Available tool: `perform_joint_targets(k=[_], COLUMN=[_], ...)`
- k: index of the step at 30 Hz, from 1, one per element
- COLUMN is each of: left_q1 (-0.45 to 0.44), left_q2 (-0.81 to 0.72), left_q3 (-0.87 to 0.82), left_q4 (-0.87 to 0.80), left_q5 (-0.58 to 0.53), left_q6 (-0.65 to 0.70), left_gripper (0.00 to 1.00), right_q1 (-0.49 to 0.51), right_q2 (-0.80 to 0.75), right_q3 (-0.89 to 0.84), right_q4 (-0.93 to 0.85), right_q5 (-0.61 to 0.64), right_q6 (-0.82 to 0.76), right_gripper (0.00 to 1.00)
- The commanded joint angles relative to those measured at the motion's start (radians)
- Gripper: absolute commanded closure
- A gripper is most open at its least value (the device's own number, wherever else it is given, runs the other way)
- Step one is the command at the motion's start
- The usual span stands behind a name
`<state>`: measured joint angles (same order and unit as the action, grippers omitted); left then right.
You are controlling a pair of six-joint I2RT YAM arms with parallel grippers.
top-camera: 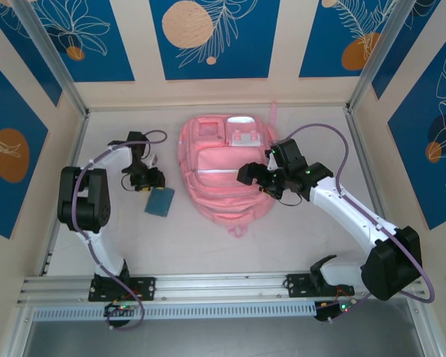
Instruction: Pack the student bag
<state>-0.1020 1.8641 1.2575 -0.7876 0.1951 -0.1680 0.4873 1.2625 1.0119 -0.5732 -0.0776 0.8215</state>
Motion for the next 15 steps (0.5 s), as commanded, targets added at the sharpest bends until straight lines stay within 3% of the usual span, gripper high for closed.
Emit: perform_joint_targets(k=[1,10,13,15], left_q1=[0.005,0.006,0.006,0.007], left_q2=[0.035,0.052,0.061,0.056], left_q3=[0.015,0.009,0.013,0.01], left_q4=[-0.052,-0.056,-0.068,-0.064], left_q5=[0.049,0.029,-0.004,-0.008], left_q6=[0.041,0.031,0.027,0.03], left_gripper=[0.52,0.69,0.49,0.43], right_q1=[0.005,0.007,0.007,0.006], right_q2=[-0.009,-0.008,-0.009,-0.009], right_q3=[-0.001,0.007,0.007,0.007], right_q4=[-0.016,-0.02,-0.019,-0.021], right_q5=[0.011,0.013,0.015,0.014], right_q6=[0.007,0.002,0.002,0.001], right_gripper=[0.09,0.09,0.09,0.09])
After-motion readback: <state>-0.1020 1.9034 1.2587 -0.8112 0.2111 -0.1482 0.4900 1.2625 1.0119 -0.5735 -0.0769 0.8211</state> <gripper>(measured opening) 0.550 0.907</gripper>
